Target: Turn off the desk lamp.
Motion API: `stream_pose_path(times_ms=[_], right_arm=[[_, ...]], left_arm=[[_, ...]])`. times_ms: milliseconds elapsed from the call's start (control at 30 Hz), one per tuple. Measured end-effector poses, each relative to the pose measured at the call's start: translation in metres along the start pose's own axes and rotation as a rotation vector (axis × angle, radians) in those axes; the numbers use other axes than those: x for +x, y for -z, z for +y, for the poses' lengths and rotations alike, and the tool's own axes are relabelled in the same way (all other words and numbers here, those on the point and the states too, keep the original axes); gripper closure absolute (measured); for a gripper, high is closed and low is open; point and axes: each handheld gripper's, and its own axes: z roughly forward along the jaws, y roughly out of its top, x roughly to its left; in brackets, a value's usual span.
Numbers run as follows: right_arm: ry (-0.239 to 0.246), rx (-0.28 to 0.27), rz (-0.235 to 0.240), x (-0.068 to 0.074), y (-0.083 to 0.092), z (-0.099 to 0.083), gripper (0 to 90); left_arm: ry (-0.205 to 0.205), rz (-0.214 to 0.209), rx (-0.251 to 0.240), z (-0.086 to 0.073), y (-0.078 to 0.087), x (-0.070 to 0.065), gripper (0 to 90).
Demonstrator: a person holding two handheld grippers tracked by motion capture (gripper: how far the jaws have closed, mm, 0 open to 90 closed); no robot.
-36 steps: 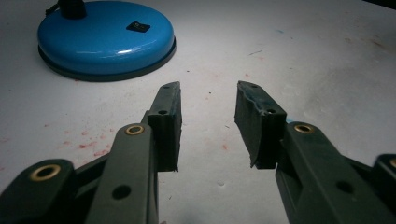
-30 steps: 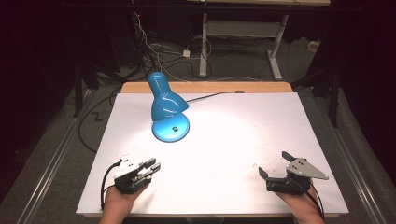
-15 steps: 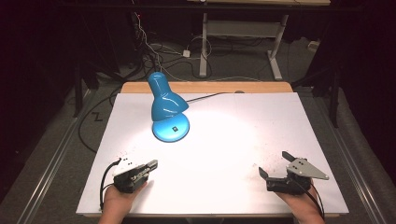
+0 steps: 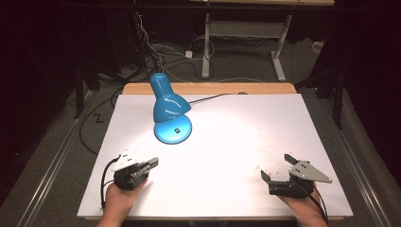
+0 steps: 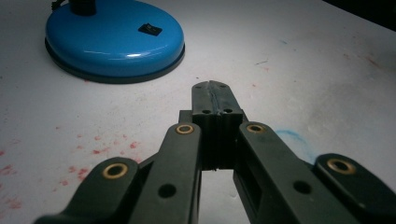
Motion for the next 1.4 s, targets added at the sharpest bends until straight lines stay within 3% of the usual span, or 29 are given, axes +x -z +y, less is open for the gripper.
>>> stream_pose_path(times_ms=[67,200,433,633,933,1233,1400], right_arm=[[0.004,0.000,0.002,0.000,0.000,0.000,0.4],[0.003,-0.003,0.000,-0.001,0.000,0.000,0.4],[-0.001,-0.008,-0.004,-0.002,0.002,0.001,0.4],[-0.002,-0.009,-0.005,-0.002,0.002,0.001,0.4],[-0.004,-0.004,0.006,-0.001,0.001,0.000,0.4],[-0.005,-0.005,0.006,-0.001,0.002,0.000,0.4],[-0.005,-0.004,0.008,-0.002,0.001,0.000,0.4]], left_arm=[[0.014,-0.007,-0.009,0.005,0.001,0.004,87.9],[-0.005,0.013,-0.028,0.020,-0.001,0.010,87.9],[-0.003,0.026,-0.017,0.031,-0.013,0.021,87.8],[-0.030,0.046,-0.010,0.033,-0.027,0.023,87.9],[-0.022,0.016,-0.014,0.034,-0.045,0.026,87.9],[-0.022,0.022,-0.013,0.037,-0.059,0.031,87.9],[0.006,0.019,-0.018,0.037,-0.070,0.035,87.9]])
